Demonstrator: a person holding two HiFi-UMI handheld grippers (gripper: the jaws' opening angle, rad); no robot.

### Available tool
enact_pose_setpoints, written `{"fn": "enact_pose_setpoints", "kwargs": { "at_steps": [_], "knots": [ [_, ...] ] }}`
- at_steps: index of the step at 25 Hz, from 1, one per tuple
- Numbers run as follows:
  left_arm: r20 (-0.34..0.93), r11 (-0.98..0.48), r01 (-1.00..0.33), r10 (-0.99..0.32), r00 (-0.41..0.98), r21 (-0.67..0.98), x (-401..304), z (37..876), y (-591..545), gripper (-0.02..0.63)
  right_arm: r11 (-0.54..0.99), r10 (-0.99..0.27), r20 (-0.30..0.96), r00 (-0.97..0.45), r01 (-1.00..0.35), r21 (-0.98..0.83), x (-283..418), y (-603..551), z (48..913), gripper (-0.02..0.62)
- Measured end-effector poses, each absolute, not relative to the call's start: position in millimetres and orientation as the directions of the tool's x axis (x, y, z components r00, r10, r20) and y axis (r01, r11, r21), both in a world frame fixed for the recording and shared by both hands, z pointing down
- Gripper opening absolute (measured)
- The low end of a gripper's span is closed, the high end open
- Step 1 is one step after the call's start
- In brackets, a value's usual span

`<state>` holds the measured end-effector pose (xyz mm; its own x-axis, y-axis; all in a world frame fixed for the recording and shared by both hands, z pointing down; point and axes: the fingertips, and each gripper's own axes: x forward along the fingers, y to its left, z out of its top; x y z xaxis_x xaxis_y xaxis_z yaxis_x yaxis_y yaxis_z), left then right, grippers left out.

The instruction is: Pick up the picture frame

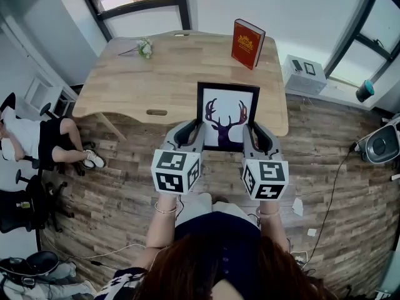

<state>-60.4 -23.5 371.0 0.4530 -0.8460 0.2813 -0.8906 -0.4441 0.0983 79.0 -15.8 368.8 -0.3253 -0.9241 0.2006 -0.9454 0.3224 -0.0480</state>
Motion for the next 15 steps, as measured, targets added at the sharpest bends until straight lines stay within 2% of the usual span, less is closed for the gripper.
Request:
{"fn": "enact_pose_setpoints", "kwargs": {
  "at_steps": [15],
  "knots": [
    [0.279,-0.459,-0.883,-0.838,0.468,0.103,-61.2,369.0,-30.3,0.083,0.307,-0.929,0.2,-0.311,-0.95,-0.053,78.3,-19.9,367.3,0.074]
  ]
}}
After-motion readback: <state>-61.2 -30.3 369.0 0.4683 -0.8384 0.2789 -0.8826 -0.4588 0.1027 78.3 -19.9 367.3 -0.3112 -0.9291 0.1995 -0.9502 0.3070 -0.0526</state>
